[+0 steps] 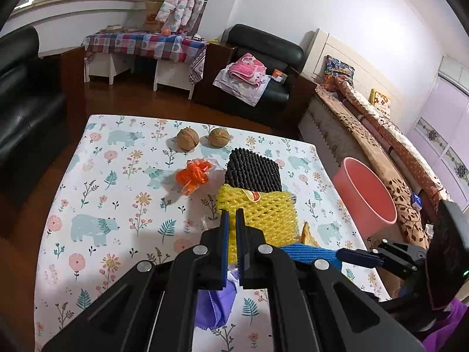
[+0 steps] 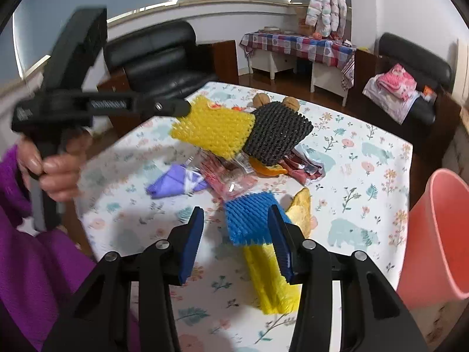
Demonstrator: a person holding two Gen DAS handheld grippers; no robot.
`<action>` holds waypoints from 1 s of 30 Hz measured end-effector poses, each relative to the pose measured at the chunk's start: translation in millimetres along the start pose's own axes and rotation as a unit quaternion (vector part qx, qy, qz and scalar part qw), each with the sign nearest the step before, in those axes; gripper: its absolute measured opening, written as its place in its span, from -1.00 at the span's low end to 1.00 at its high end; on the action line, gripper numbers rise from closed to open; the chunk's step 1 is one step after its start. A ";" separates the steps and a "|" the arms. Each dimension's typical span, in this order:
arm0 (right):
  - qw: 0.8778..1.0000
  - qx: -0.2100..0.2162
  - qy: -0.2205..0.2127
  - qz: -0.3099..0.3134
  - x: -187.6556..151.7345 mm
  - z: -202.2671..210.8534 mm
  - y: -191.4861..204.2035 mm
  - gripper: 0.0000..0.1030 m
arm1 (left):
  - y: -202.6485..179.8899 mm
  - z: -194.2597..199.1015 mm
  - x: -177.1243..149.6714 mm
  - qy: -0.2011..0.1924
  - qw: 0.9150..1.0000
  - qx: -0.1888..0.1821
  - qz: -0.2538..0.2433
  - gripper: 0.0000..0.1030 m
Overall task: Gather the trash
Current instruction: 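Grasp the yellow foam net with the left tool while the right tool grasps the blue foam net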
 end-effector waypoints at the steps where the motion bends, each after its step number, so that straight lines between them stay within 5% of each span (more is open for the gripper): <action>1: 1.000 -0.005 0.006 0.005 -1.7 -1.8 -0.4 -0.11 | 0.3 0.0 -0.4 0.001 1.000 -0.001 0.002 -0.93; 3: 1.000 -0.016 0.019 0.013 -6.2 -4.4 -3.0 -0.13 | 0.3 0.2 -1.1 0.001 1.000 -0.002 0.003 -0.93; 7: 1.000 -0.014 0.015 -0.012 -12.4 -2.3 -11.9 -0.60 | 1.7 -1.5 -0.8 0.003 1.000 0.000 0.004 -0.93; 9: 0.999 -0.011 0.008 -0.031 -14.9 1.3 -18.2 -0.69 | 1.4 -2.2 0.3 0.004 1.000 0.000 0.005 -0.93; 19: 0.986 0.019 -0.071 -0.151 -12.4 36.1 -56.1 -0.70 | -13.7 1.5 7.4 -0.003 1.000 -0.013 -0.002 -0.93; 30: 0.969 -0.072 -0.110 -0.210 -22.9 72.9 -109.3 -0.70 | -61.3 -5.8 18.6 -0.008 0.999 -0.046 -0.026 -0.93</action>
Point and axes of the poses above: each gripper's, at about its wrist camera, not at the fingertips, and z roughly against the way its jaws point, y to its left, x to its top, the point moved 8 cm from there along -z, roughly the way its jaws point, and after that the axes turned 13 degrees about z, right-handed, at the moved point
